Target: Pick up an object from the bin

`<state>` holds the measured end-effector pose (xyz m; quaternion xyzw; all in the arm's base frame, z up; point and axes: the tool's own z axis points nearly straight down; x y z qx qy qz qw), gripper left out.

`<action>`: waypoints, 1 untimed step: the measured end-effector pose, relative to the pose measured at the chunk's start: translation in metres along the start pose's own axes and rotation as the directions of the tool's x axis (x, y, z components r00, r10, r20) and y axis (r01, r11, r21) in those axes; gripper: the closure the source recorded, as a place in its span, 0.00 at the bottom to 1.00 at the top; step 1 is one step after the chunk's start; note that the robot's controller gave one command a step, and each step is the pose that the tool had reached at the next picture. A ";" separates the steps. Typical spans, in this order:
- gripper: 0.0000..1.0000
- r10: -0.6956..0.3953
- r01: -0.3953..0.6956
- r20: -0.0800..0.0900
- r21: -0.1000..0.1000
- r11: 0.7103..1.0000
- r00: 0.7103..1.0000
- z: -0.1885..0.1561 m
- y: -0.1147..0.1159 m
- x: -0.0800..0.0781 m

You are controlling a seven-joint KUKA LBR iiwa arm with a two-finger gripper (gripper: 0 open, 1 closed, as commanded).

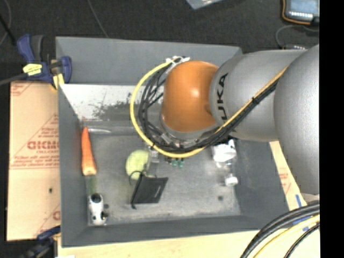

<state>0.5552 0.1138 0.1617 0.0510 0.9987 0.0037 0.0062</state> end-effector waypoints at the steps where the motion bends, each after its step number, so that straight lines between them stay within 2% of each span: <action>1: 1.00 0.009 -0.009 -0.007 0.002 1.000 1.000 -0.040 -0.003 0.001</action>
Offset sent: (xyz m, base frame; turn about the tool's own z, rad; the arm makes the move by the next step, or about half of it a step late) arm 0.0025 -0.0102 0.0850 0.0184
